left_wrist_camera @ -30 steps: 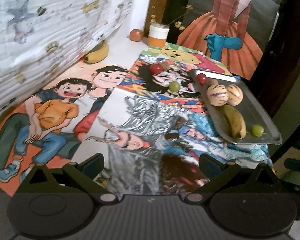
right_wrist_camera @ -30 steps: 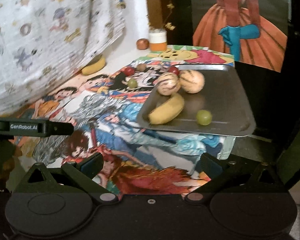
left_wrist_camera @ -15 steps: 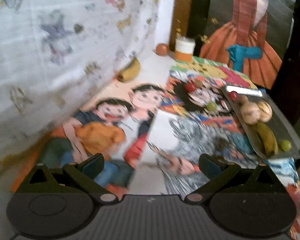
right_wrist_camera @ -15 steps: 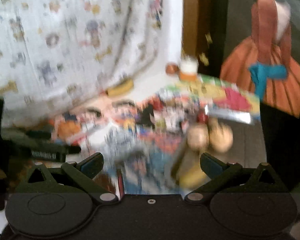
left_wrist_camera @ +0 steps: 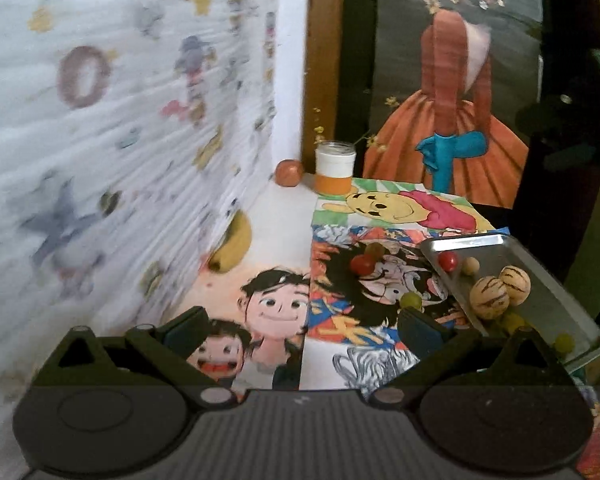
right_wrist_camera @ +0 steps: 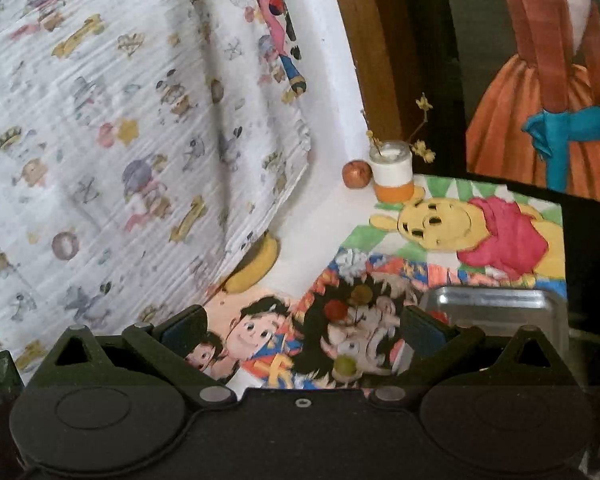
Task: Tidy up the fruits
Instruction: 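Withdraw both open tools from the tray back toward the fruit pile, then grasp another green grape with the right tool while the left tool grasps a red cherry tomato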
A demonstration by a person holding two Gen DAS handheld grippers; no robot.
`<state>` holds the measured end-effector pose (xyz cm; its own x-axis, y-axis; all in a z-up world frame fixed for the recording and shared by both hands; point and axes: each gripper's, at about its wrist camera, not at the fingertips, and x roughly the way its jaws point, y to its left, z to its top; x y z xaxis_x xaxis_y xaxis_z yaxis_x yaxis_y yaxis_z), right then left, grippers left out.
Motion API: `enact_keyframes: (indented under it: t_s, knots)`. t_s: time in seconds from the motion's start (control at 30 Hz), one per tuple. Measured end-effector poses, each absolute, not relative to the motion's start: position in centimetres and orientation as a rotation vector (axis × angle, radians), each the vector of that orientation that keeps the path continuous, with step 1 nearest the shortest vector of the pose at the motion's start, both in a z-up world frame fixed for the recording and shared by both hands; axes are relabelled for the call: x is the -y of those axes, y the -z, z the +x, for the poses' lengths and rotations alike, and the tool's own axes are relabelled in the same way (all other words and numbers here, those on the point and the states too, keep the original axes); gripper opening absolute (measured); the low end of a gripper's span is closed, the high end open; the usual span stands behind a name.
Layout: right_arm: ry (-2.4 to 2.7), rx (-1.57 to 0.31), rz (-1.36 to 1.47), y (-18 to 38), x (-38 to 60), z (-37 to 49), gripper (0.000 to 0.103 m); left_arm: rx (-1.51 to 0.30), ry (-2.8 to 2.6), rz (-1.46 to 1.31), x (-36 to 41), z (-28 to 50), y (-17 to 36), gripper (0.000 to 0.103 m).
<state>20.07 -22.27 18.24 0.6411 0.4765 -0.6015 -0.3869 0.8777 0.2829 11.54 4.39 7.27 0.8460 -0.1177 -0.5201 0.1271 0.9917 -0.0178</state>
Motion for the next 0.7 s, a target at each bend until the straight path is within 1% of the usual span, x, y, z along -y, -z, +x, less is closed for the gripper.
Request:
enact_keyframes:
  t_s: [0.1, 0.2, 0.43, 0.47, 0.57, 0.63, 0.7]
  knots:
    - [-0.532, -0.669, 0.048, -16.8, 22.5, 21.3, 0.103, -0.568, 0.147, 0.055, -4.0, 13.4, -6.3, 0.103]
    - [-0.586, -0.602, -0.114, -14.5, 22.6, 21.6, 0.102, -0.587, 0.160, 0.074, -3.9, 15.5, -5.1, 0.103]
    - [-0.680, -0.642, -0.326, -7.9, 21.6, 22.0, 0.101, -0.642, 0.211, 0.011, -3.4, 21.0, -2.7, 0.103]
    - [-0.691, -0.647, -0.347, -7.1, 21.2, 22.1, 0.100, -0.650, 0.217, -0.001, -3.3, 21.8, -2.4, 0.103]
    - [-0.721, -0.666, -0.392, -4.9, 20.3, 22.5, 0.093, -0.667, 0.230, -0.034, -2.5, 24.1, -1.6, 0.103]
    - [-0.738, -0.684, -0.403, -3.8, 19.8, 23.0, 0.091, -0.671, 0.242, -0.044, -1.7, 25.3, -1.0, 0.103]
    - [-0.754, -0.705, -0.406, -3.0, 19.3, 23.6, 0.085, -0.677, 0.254, -0.040, -1.0, 26.5, -0.5, 0.103]
